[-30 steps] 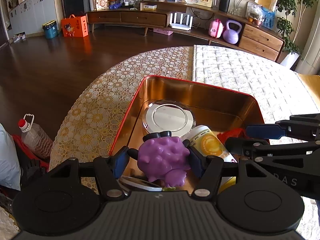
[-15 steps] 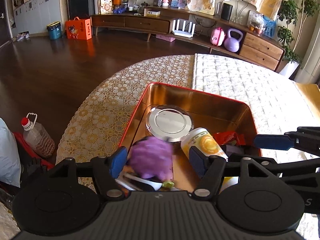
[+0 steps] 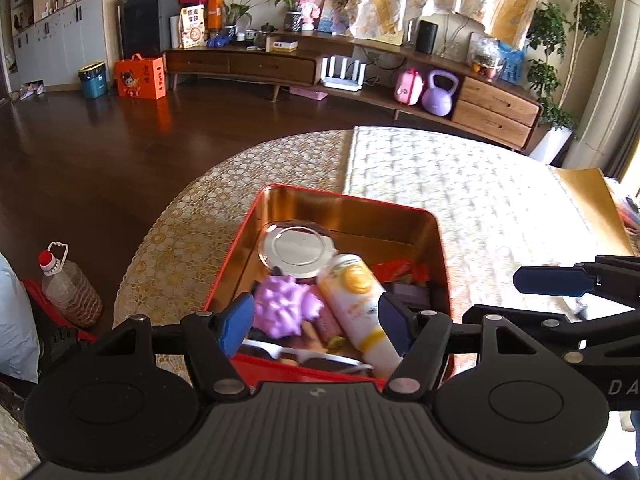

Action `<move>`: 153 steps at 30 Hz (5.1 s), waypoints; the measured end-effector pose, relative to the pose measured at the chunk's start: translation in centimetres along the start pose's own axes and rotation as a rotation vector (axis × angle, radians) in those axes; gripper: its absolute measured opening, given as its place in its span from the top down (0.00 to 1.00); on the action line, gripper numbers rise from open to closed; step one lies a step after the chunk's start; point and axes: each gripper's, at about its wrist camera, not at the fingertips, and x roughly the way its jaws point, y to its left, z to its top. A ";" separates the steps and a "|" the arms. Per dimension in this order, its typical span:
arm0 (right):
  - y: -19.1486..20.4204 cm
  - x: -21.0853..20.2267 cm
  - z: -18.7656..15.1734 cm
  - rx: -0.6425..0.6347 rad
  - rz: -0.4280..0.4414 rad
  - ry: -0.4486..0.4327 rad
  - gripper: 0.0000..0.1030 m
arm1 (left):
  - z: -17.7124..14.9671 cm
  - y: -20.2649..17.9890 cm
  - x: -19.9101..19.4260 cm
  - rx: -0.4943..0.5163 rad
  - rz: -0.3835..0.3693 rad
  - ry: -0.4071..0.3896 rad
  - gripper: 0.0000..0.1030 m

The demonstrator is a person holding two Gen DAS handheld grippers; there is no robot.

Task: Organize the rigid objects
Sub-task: 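Withdraw both open tools up and away from the red box, then grasp the beige ball with the left gripper while the right grasps the white-black bottle, then carry the beige ball and white-black bottle over the red box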

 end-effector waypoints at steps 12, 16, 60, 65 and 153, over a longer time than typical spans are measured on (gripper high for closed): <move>-1.6 -5.4 -2.0 0.058 -0.011 -0.070 0.16 | -1.0 -3.3 -3.6 0.034 -0.059 -0.038 0.28; -2.5 -7.1 -3.1 0.080 -0.024 -0.108 0.06 | -1.2 -4.9 -4.4 0.056 -0.080 -0.041 0.27; -18.8 -8.4 -11.5 0.205 -0.256 -0.065 0.07 | -2.1 -23.2 6.1 0.228 -0.253 -0.006 0.19; -19.8 -6.3 -11.0 0.198 -0.252 -0.058 0.07 | -1.6 -24.9 9.0 0.270 -0.264 0.004 0.19; -2.8 -7.1 -2.9 0.020 -0.091 -0.143 0.63 | -0.4 -9.7 -1.6 0.145 -0.166 -0.014 0.71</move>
